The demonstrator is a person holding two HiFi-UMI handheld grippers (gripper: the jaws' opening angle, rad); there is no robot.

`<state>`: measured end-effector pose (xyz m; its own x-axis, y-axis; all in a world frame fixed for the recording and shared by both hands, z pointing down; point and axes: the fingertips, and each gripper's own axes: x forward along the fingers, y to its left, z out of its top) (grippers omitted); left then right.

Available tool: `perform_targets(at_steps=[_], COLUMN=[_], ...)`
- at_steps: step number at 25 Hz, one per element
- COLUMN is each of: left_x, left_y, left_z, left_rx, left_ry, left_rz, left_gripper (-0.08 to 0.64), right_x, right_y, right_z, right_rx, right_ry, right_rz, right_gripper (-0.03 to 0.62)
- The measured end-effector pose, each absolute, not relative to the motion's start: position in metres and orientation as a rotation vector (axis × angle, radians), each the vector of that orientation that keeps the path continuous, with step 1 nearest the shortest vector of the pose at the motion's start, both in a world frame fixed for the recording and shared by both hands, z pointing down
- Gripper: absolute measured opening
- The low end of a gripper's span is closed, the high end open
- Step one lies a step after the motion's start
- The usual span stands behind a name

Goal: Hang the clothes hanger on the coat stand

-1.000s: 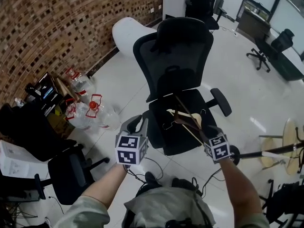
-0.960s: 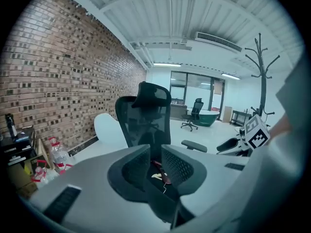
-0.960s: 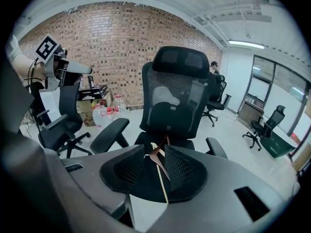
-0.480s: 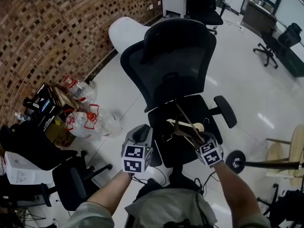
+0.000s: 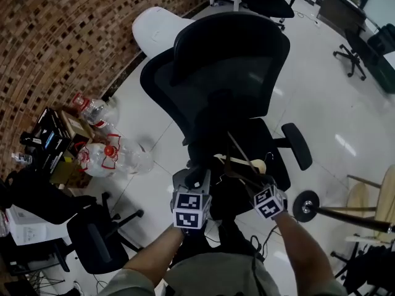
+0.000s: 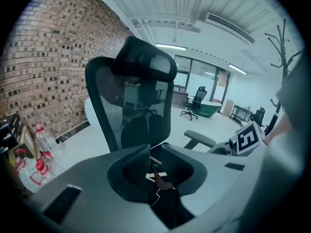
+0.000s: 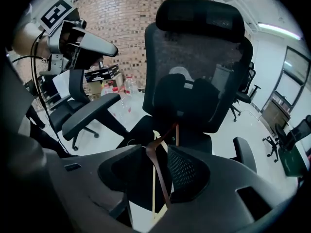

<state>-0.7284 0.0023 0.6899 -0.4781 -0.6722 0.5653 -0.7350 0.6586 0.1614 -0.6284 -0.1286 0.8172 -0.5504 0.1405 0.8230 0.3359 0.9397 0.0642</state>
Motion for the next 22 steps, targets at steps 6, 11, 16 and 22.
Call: perform_targets(at_steps=[6, 11, 16, 22], left_x=[-0.756, -0.78, -0.802, -0.812], left_y=[-0.045, -0.06, -0.083, -0.11], left_z=[0.761, 0.817, 0.857, 0.897], left_rx=[1.097, 1.069, 1.085, 1.109], left_ry=[-2.155, -2.105, -2.072, -2.031], left_rz=[0.157, 0.206, 0.185, 0.171], left_gripper=[0.08, 0.08, 0.08, 0.08], right_x=[-0.67, -0.698, -0.728, -0.745], right_y=[-0.161, -0.178, -0.184, -0.195], right_z=[0.88, 0.961, 1.037, 1.109], right_rx=[-0.345, -0.373, -0.447, -0.525], right_ry=[-2.099, -2.03, -1.969, -1.902], right_rz=[-0.263, -0.237, -0.294, -0.381], right_gripper=[0.183, 0.209, 0.209, 0.225])
